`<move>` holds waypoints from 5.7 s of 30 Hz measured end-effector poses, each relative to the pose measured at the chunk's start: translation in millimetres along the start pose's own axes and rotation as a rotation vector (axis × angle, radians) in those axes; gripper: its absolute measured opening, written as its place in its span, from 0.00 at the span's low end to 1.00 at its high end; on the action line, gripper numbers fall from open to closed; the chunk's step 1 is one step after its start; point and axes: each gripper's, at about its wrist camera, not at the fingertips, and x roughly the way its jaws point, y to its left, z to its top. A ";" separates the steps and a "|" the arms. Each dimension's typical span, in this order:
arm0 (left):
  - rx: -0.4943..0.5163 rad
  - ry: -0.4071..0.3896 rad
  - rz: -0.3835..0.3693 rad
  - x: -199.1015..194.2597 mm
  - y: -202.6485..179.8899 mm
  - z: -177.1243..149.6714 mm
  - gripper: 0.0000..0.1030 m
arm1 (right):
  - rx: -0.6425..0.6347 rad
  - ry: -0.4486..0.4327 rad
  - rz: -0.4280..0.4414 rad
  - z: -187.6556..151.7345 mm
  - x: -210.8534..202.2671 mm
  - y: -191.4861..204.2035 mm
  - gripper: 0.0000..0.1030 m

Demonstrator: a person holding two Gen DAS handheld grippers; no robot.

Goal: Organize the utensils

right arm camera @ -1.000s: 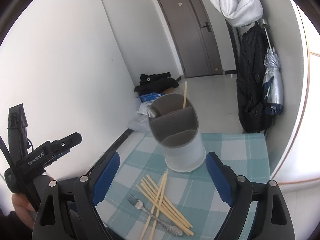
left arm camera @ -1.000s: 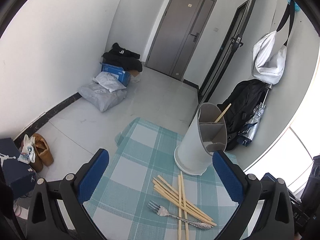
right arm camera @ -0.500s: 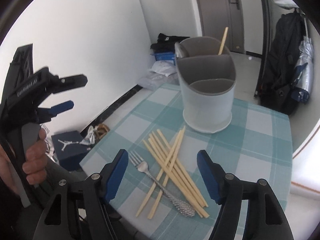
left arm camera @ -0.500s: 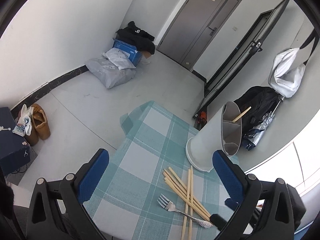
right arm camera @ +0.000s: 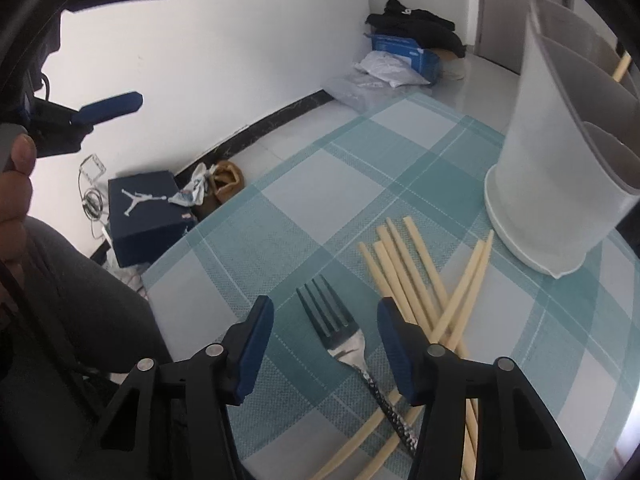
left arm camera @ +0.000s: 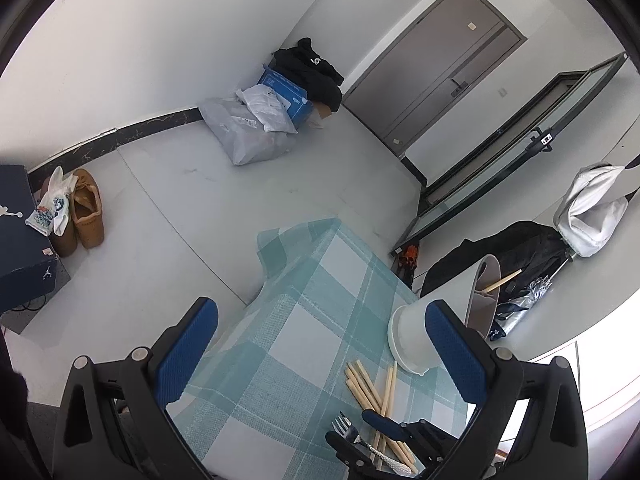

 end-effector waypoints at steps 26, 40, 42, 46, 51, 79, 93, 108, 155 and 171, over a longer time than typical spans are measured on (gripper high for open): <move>0.027 0.032 0.024 10.0 -9.8 -7.2 0.99 | 0.231 -0.152 0.038 3.0 -50.5 -51.6 0.18; 0.229 0.233 0.095 51.8 -44.4 -55.0 0.99 | 0.531 -0.341 0.063 -30.0 -102.3 -127.9 0.18; 0.220 0.297 0.065 58.9 -44.3 -62.5 0.99 | 0.585 -0.362 0.077 -35.1 -106.4 -139.0 0.18; 0.166 0.380 0.056 72.5 -42.7 -75.0 0.95 | 0.660 -0.398 0.083 -47.0 -116.6 -157.8 0.18; 0.168 0.410 0.120 84.5 -55.6 -86.5 0.81 | 0.691 -0.423 0.095 -55.4 -123.1 -167.3 0.18; 0.082 0.424 0.206 118.5 -70.4 -93.5 0.00 | 0.673 -0.452 0.095 -59.7 -130.5 -173.3 0.18; 0.062 0.404 0.155 109.7 -72.1 -75.9 0.01 | 0.690 -0.463 0.092 -62.2 -134.9 -175.8 0.18; 0.558 0.520 0.234 156.5 -129.2 -98.4 0.50 | 0.716 -0.479 0.086 -68.9 -142.5 -182.6 0.18; 0.519 -0.069 0.068 48.6 -159.7 -42.1 0.03 | 0.618 -0.539 -0.032 -63.3 -159.3 -145.0 0.18; 0.472 -0.133 -0.021 3.7 -170.5 -24.7 0.03 | 0.619 -0.561 -0.083 -61.8 -177.1 -132.6 0.18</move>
